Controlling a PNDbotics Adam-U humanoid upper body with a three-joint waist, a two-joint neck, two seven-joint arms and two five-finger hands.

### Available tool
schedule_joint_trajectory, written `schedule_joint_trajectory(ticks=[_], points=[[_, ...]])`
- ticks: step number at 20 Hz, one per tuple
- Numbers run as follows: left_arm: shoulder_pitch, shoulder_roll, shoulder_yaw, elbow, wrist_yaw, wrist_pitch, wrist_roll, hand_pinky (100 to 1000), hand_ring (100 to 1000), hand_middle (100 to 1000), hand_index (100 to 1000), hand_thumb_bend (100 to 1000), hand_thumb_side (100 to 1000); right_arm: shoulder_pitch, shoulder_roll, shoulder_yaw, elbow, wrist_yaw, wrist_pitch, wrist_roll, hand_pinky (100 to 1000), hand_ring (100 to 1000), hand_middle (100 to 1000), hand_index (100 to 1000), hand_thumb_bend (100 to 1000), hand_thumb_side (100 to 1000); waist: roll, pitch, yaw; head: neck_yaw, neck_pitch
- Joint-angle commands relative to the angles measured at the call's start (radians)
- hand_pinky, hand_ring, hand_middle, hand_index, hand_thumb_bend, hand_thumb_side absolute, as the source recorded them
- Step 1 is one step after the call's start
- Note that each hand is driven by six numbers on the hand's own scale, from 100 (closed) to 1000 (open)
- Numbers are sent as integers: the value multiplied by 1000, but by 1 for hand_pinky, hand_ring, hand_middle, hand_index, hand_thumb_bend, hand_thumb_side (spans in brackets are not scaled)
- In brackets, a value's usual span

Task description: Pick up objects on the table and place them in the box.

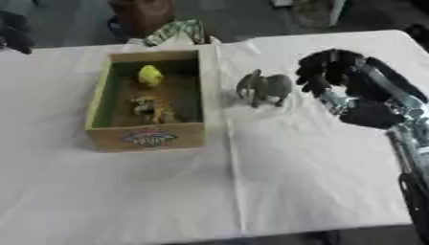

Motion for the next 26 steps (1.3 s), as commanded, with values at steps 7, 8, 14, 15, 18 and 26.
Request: schedule_joint_trajectory(ticks=[7,8,14,15,18,26], points=[[138,-27,82,-145,64,31,65,579,576,571,724,100,819,-161,-180,88,219,142,-194,32,687,769,761,837,190,348,1,-23,47,-26,17],[151,-33,87,-148,65,34,68,578,574,569,722,100,823,-178,-182,96,253,169,-215,35,703,780,771,843,218,351,2,-24,53,-30,18],[204,-61,105,-157,63,42,79,575,570,564,721,100,836,-252,-165,120,419,312,-324,32,734,806,791,860,467,382,5,-26,79,-43,22],[216,-70,108,-158,63,43,80,575,569,563,721,100,838,-271,-155,123,456,348,-340,34,733,805,790,861,467,380,7,-27,87,-47,22],[237,-88,113,-161,60,48,82,574,567,562,721,100,840,-311,-126,120,558,446,-389,16,733,802,783,859,387,275,9,-27,102,-52,22],[257,-121,115,-170,58,50,83,573,564,557,718,100,844,-375,-38,82,770,680,-433,-102,728,790,770,847,463,384,16,-26,128,-66,22]])
